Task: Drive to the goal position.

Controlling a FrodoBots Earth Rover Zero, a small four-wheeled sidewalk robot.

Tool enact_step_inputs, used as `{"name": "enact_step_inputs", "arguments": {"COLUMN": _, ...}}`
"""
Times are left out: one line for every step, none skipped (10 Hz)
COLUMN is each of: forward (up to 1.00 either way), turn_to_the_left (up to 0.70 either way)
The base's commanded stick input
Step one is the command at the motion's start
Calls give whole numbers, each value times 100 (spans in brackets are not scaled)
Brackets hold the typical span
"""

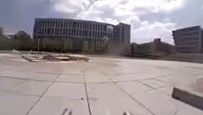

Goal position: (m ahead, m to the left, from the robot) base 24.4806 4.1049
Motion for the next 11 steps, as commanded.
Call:
{"name": "enact_step_inputs", "arguments": {"forward": 70, "turn_to_the_left": 0}}
{"name": "enact_step_inputs", "arguments": {"forward": 70, "turn_to_the_left": 0}}
{"name": "enact_step_inputs", "arguments": {"forward": 70, "turn_to_the_left": 0}}
{"name": "enact_step_inputs", "arguments": {"forward": 70, "turn_to_the_left": 0}}
{"name": "enact_step_inputs", "arguments": {"forward": 70, "turn_to_the_left": 0}}
{"name": "enact_step_inputs", "arguments": {"forward": 70, "turn_to_the_left": 0}}
{"name": "enact_step_inputs", "arguments": {"forward": 70, "turn_to_the_left": 0}}
{"name": "enact_step_inputs", "arguments": {"forward": 70, "turn_to_the_left": 0}}
{"name": "enact_step_inputs", "arguments": {"forward": 70, "turn_to_the_left": 0}}
{"name": "enact_step_inputs", "arguments": {"forward": 70, "turn_to_the_left": 0}}
{"name": "enact_step_inputs", "arguments": {"forward": 70, "turn_to_the_left": 0}}
